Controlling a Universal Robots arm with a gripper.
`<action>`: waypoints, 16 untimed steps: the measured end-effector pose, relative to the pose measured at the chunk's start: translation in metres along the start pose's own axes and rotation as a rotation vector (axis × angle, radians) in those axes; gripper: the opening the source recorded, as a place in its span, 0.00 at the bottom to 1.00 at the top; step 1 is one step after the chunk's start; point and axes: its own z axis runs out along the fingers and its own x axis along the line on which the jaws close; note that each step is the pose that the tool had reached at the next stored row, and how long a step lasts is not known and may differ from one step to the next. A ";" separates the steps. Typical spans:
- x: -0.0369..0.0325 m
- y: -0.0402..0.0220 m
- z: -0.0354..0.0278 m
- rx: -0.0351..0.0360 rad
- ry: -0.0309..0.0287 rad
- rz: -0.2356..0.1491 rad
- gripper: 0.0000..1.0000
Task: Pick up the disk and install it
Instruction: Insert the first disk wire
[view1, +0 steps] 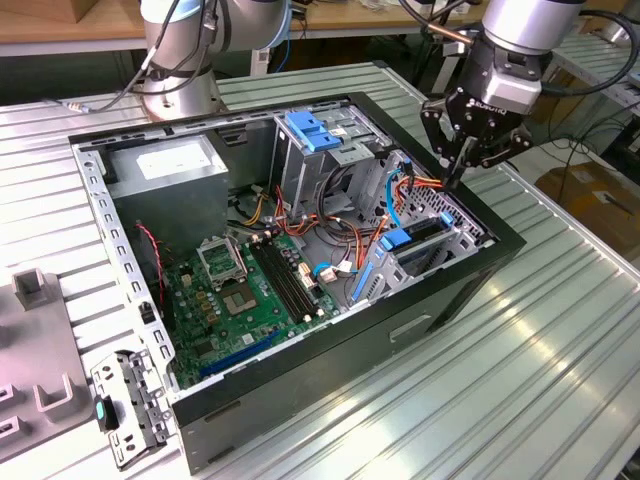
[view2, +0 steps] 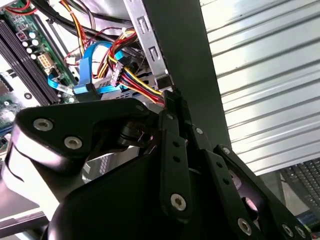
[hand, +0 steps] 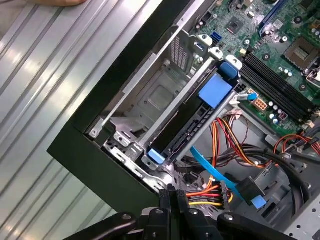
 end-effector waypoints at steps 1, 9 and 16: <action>-0.0001 0.0002 0.0000 -0.0017 0.0005 0.024 0.16; -0.0005 0.0005 -0.0001 -0.0154 0.0048 0.204 0.16; -0.0033 0.0042 -0.0004 -0.0234 0.0072 0.308 0.16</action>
